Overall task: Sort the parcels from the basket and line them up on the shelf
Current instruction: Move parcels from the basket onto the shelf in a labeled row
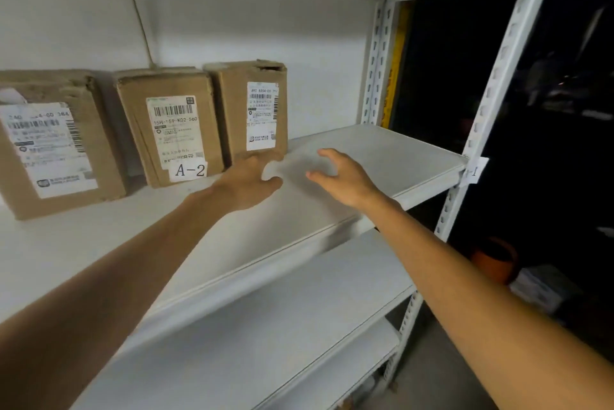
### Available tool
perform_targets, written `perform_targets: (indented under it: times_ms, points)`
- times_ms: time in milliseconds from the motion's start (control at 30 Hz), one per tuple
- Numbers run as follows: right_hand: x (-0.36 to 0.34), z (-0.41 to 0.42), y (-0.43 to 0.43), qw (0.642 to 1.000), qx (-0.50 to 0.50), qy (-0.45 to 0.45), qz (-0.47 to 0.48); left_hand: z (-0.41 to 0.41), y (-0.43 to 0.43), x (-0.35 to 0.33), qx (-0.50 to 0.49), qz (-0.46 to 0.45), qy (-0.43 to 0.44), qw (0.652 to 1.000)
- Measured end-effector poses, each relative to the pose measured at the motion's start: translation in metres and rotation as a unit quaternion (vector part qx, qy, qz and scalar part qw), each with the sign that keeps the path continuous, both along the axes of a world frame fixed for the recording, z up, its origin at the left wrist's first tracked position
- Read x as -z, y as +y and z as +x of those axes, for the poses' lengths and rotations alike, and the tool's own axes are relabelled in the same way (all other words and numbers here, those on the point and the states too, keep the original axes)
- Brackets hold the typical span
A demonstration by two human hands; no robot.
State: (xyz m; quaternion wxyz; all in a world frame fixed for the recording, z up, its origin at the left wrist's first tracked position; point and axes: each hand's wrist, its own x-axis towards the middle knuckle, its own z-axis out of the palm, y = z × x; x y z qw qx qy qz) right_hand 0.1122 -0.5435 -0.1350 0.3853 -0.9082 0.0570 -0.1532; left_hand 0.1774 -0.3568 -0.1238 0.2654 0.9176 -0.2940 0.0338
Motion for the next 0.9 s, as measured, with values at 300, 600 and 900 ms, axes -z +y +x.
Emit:
perform_targets:
  times_ms: [300,600,900]
  points:
    - [0.010,-0.129,-0.047,0.990,0.137,0.010,0.008,-0.086,-0.078,0.000,0.180,-0.034,0.027,0.983]
    - [0.073,-0.328,-0.113,0.951,0.289,0.046,0.099,-0.230,-0.183,0.037,0.333,-0.016,0.125,0.934]
    - [0.191,-0.532,-0.115,0.905,0.372,0.112,0.176,-0.422,-0.232,0.150,0.441,0.115,0.146,0.878]
